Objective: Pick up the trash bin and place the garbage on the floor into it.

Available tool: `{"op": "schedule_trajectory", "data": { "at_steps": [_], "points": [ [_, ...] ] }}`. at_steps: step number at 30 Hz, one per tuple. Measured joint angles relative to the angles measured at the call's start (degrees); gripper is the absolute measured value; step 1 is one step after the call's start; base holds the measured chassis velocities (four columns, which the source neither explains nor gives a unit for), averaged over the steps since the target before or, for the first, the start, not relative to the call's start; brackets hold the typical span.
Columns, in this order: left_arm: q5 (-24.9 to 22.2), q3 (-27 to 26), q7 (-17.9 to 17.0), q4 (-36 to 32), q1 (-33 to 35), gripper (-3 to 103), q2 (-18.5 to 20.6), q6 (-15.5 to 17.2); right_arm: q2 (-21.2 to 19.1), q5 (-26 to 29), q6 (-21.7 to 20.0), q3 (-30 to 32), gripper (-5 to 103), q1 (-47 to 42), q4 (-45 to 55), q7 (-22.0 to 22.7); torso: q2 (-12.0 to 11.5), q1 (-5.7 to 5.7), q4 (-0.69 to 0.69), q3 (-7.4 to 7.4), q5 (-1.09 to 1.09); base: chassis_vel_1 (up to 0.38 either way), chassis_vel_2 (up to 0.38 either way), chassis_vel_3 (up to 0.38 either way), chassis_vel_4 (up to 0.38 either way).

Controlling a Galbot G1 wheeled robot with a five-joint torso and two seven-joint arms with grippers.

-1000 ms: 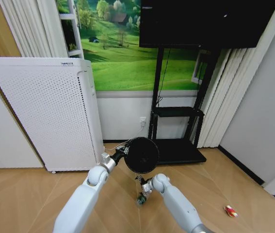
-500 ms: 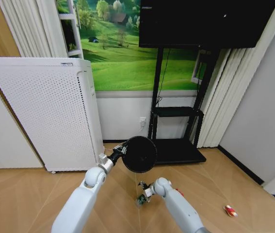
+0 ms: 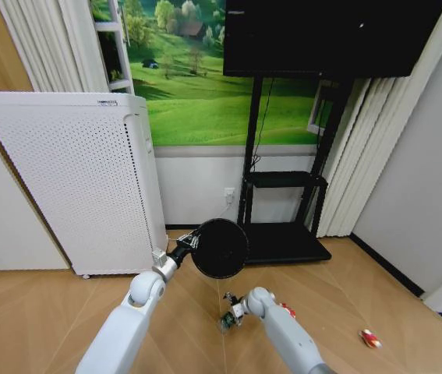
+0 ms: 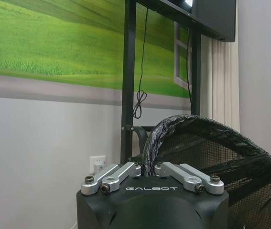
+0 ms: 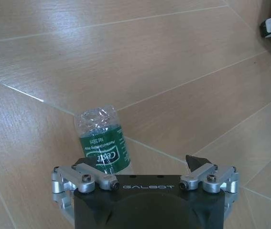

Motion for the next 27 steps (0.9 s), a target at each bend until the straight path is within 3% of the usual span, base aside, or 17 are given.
{"op": "schedule_trajectory", "data": {
  "at_steps": [27],
  "points": [
    [-0.2, -2.5, 2.6, -0.7, 2.0, 7, -1.3, -0.5, 1.2, -6.3, -0.7, -2.2, 100, -0.1, -5.9, 3.7, 0.0, 0.0, 0.0, 0.0, 0.0, 0.0, 0.0, 0.0, 0.0]
  ]
}}
